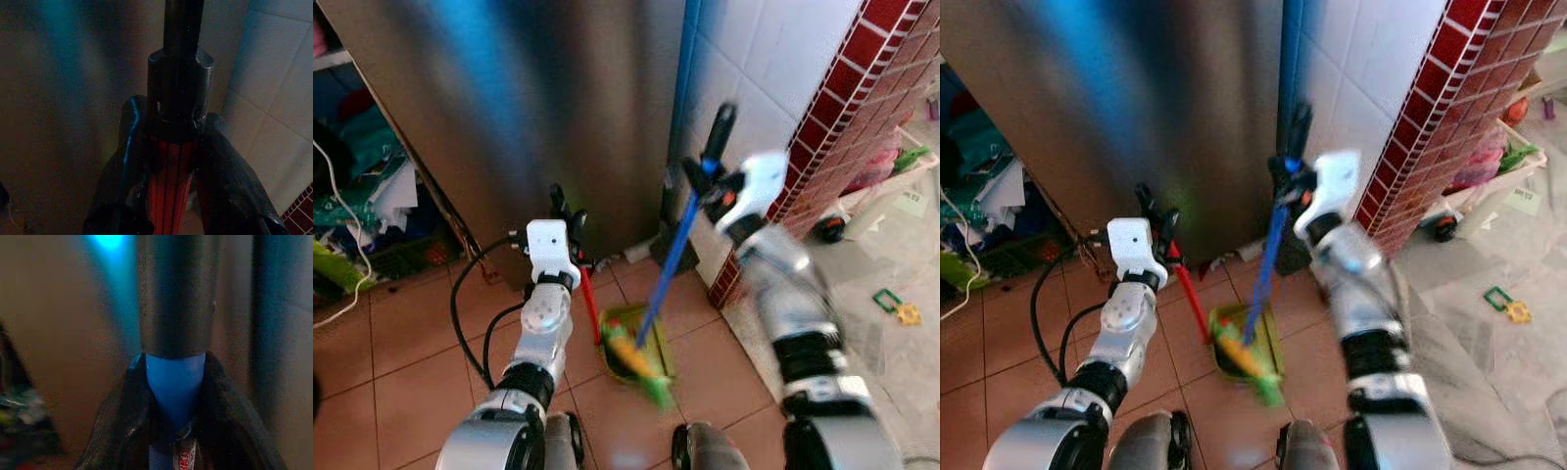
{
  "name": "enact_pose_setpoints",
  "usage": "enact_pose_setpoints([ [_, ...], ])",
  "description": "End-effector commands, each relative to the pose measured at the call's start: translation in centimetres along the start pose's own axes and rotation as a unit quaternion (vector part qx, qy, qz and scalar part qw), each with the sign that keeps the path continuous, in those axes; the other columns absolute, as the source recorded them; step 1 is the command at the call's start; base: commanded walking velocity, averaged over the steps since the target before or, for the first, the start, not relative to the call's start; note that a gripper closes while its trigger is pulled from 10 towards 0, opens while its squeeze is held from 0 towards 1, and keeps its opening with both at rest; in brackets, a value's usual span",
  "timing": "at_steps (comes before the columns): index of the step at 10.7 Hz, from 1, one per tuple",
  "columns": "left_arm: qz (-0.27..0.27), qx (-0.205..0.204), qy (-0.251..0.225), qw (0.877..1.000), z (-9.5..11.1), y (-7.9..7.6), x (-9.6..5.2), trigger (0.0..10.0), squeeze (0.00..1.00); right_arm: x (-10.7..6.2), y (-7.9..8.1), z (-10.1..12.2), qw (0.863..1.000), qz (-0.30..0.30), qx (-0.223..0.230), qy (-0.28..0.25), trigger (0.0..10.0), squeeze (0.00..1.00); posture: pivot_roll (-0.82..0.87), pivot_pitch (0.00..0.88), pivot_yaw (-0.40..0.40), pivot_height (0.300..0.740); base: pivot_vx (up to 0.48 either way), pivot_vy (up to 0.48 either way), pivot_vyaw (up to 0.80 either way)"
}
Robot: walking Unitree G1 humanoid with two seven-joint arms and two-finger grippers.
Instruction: Sweep floor
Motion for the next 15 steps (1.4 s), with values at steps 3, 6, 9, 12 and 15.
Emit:
enact_pose_setpoints([
  [3,-0.020,0.005,0.000,1.000,0.1,-0.7,0.1,10.0,0.00,1.4,-0.7,7.2,0.993,0.063,-0.064,-0.073,10.0,0.00,-0.11,0.100,0.037,0.740,0.000,0.000,0.00],
  [6,-0.024,0.028,-0.018,0.999,0.9,-0.5,0.2,10.0,0.00,0.3,-6.1,8.5,0.983,-0.078,-0.147,-0.083,10.0,0.00,-0.10,0.086,0.045,0.740,0.000,0.000,0.00],
  [9,-0.028,0.018,-0.023,0.999,1.3,-0.4,0.4,10.0,0.00,-1.0,-8.7,4.7,0.967,-0.183,-0.175,-0.012,10.0,0.00,-0.10,0.064,0.060,0.740,0.000,0.000,0.00],
  [12,-0.077,0.012,-0.051,0.996,3.1,-1.2,0.1,10.0,0.00,-2.5,-8.7,2.2,0.940,-0.239,-0.241,0.010,10.0,0.00,-0.08,0.010,0.088,0.740,0.000,0.000,0.00],
  [15,-0.087,0.034,-0.048,0.995,3.2,-0.9,-1.1,10.0,0.00,-5.1,-10.3,-1.4,0.931,-0.314,-0.181,0.049,10.0,0.00,-0.07,0.000,0.098,0.740,0.000,0.000,0.00],
])
Point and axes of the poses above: a point about 5 cm out from each wrist's last joint towards the gripper, its own x axis pointing out of the wrist towards the gripper, its own z axis along the axis of the wrist's last joint, y = z × x, the point moved 6 cm from there along x, pointing out of the wrist towards the gripper, and after that the axes turned 9 degrees about -x, right-handed, at the moved point
